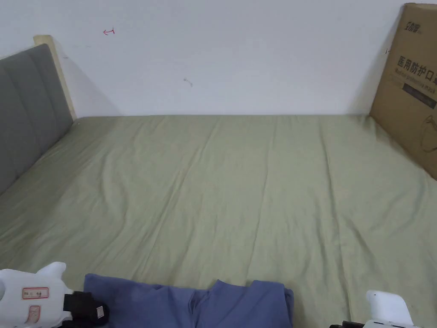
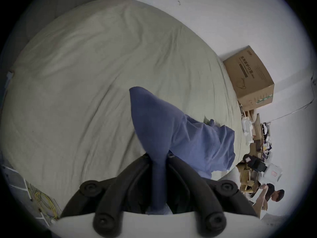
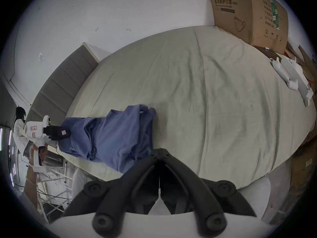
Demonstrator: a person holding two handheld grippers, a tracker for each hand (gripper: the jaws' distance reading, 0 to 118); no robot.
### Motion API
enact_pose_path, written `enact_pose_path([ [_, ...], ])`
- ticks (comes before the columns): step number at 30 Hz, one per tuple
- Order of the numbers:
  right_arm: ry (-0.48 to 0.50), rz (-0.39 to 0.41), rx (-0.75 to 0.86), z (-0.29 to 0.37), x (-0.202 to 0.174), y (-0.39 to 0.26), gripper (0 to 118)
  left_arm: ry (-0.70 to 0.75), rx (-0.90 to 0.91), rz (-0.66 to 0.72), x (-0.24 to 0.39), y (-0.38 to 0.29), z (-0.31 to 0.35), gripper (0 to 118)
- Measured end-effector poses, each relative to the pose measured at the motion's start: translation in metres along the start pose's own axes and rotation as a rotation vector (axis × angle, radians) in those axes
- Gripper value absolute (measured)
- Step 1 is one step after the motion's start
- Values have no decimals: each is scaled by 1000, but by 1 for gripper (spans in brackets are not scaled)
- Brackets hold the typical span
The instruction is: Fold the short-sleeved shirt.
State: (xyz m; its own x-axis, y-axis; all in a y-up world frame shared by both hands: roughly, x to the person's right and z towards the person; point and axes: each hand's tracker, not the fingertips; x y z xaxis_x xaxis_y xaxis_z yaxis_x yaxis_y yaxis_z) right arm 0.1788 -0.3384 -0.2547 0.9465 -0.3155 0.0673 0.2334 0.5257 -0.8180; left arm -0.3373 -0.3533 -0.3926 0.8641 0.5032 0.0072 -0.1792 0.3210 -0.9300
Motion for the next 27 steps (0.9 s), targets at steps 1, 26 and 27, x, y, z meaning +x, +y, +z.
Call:
enact_pose_path([
  [1,1,2,-1,1,1,0,0,37,3,-17,10,1,0,7],
  [26,-27,-204,62,36,101,-22,0,-216,-196,-286,282,-36,-107,97],
  [27,-15,-204,72,37,102,-23,0,-209,-157,-289,278,-35,-100,72],
])
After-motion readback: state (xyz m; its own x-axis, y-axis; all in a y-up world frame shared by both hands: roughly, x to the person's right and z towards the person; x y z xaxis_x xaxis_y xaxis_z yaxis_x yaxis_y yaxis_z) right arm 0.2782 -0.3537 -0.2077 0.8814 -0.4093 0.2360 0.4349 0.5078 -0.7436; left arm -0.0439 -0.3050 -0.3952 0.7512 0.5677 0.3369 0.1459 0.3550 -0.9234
